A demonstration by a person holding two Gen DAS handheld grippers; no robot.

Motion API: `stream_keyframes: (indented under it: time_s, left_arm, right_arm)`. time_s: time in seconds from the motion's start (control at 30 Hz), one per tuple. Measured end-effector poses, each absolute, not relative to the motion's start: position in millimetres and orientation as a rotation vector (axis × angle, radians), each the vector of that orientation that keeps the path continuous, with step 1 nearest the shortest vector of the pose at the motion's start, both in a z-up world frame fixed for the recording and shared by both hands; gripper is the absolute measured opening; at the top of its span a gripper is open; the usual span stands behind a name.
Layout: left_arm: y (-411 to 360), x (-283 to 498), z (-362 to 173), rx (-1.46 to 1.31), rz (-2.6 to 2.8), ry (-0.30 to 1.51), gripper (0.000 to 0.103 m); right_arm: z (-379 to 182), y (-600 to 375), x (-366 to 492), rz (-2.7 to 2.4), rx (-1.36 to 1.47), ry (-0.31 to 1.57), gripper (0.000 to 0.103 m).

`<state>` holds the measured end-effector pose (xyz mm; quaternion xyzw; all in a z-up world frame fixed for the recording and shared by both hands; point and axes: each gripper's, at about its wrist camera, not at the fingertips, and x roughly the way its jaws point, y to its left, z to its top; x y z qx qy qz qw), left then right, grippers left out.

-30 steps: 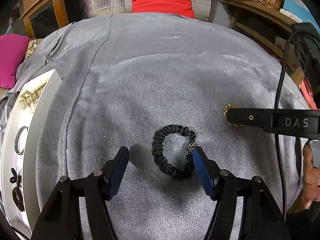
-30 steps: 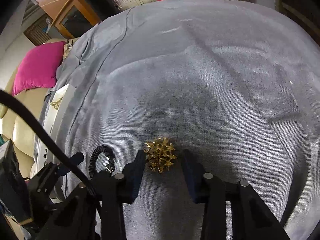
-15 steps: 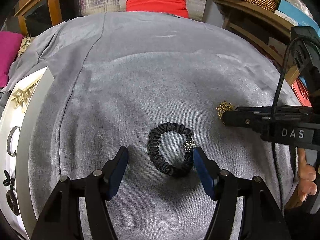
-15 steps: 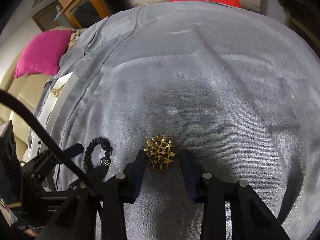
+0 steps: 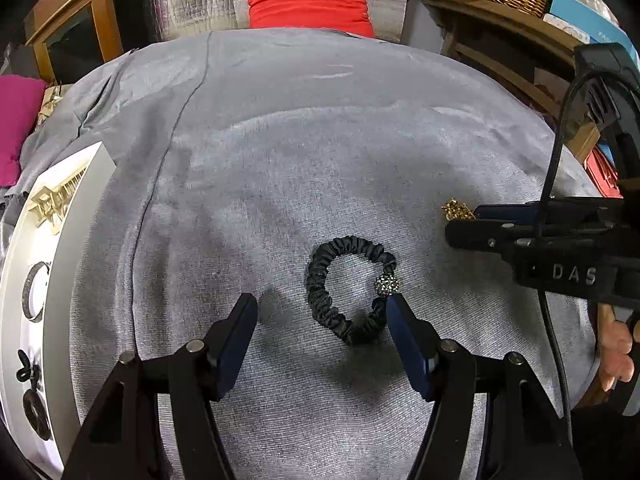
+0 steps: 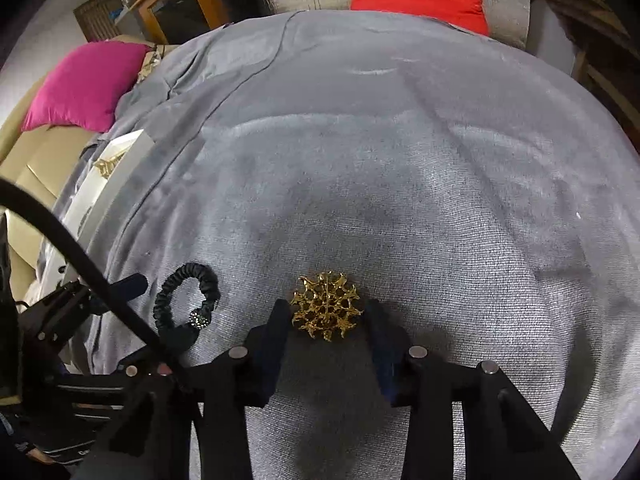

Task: Organize jewelry

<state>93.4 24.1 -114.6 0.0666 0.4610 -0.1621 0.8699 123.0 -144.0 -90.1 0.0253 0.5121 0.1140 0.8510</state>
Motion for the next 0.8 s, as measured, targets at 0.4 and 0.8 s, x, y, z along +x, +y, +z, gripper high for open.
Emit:
stream_keyframes:
  time_s: [0.4,0.8]
  left_arm:
    - [23.9,97.6,-115.0,0.118,-0.327,0.958,0.068]
    - [12.6,92.7,-122.2,0.189,-0.342,0.957,0.067]
  right_arm:
    - [-82.4,-154.7,120.2,0.156,-0.008,1.055,0.041]
    - [-87.5,-158.7,122.7,0.13,-0.009,1.076,0.042]
